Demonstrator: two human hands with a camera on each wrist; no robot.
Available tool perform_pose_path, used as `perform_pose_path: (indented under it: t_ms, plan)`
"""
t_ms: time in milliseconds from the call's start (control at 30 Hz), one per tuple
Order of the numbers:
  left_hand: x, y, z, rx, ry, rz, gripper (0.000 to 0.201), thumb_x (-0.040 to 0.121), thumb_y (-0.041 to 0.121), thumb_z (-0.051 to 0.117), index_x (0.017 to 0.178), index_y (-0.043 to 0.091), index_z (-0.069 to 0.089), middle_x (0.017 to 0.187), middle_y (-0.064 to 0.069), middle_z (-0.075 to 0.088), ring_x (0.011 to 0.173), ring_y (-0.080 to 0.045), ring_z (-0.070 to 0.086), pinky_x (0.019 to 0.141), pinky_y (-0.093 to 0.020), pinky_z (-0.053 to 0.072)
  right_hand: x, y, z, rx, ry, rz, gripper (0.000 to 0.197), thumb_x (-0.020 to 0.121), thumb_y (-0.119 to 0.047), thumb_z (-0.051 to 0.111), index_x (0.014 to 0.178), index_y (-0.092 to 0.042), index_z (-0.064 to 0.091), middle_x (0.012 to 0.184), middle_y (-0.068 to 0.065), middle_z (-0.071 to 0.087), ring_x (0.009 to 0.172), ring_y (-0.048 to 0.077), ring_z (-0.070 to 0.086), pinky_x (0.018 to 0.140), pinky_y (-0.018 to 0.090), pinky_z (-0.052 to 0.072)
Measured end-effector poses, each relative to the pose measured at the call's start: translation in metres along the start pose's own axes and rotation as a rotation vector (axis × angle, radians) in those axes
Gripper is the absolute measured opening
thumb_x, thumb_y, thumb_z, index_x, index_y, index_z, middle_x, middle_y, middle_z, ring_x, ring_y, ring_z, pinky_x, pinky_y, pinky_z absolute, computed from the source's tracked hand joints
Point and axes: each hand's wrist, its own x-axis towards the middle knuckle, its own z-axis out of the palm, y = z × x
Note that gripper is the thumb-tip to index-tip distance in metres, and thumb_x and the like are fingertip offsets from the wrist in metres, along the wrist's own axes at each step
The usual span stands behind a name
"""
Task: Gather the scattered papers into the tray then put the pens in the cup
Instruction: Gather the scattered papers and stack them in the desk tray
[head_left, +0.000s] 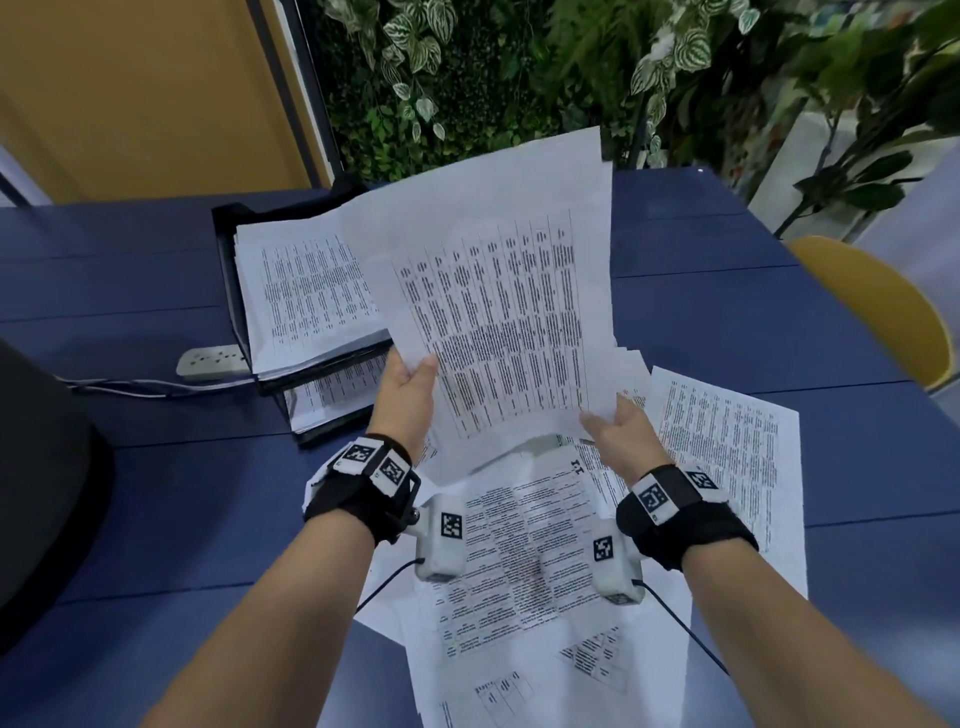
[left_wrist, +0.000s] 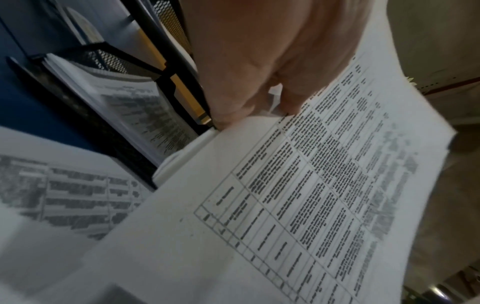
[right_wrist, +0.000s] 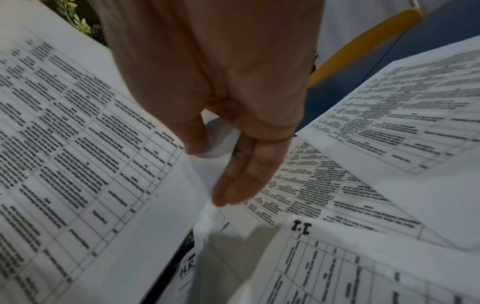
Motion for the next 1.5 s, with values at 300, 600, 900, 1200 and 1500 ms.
perform_pose_path:
  t_ms: [300,600,900,1200,1500]
  plan:
    - [0.012,0.002,-0.042,0.108,0.197,0.095,0.062,0.092,0.005,0.055,0.140,0.025,0.020,0.104,0.004,0.058,0.088,-0.011,0.059,0.076,-0.027,0.050,0.016,-0.009,0.038,-0.120,-0.043,-0.037,0.022,0.099,-0.013,0.040,0.119,-0.011,0.049,0.081,0.006,0.057,0.050,0.013,0.053,0.046,0.025,0.038]
    - [0.014,-0.001,-0.104,0.483,0.169,0.134,0.048,0.087,0.006,0.061,0.132,0.016,0.048,0.131,0.004,0.046,0.081,-0.001,0.053,0.063,0.000,0.043,0.040,-0.044,0.101,-0.084,-0.107,-0.065,0.018,0.097,-0.009,0.039,0.110,-0.004,0.051,0.071,0.012,0.051,0.046,0.015,0.048,0.046,0.024,0.036]
    - [0.063,0.026,-0.158,1.033,0.368,0.229,0.062,0.083,0.024,0.061,0.141,0.023,0.039,0.143,0.000,0.044,0.135,-0.022,0.031,0.110,-0.046,0.014,0.069,-0.098,0.162,-0.076,-0.094,-0.133,0.028,0.094,-0.001,0.035,0.114,0.008,0.052,0.064,0.010,0.055,0.043,0.011,0.054,0.041,0.020,0.043]
    - [0.104,0.030,-0.178,1.473,0.241,0.126,0.055,0.087,0.042,0.055,0.137,0.028,0.041,0.156,-0.002,0.018,0.146,-0.028,-0.001,0.108,-0.064,-0.008,0.096,-0.116,0.195,-0.079,-0.062,-0.211,0.030,0.093,0.005,0.034,0.119,-0.005,0.044,0.079,0.017,0.061,0.034,0.003,0.056,0.035,0.017,0.046]
    - [0.100,0.020,-0.174,1.519,0.083,0.210,0.075,0.070,0.086,0.034,0.129,0.042,0.050,0.150,0.010,0.033,0.146,-0.024,-0.005,0.102,-0.062,-0.023,0.104,-0.113,0.207,-0.101,0.087,-0.310,0.021,0.088,0.001,0.043,0.104,-0.013,0.041,0.080,0.021,0.066,0.051,0.021,0.067,0.047,0.030,0.057]
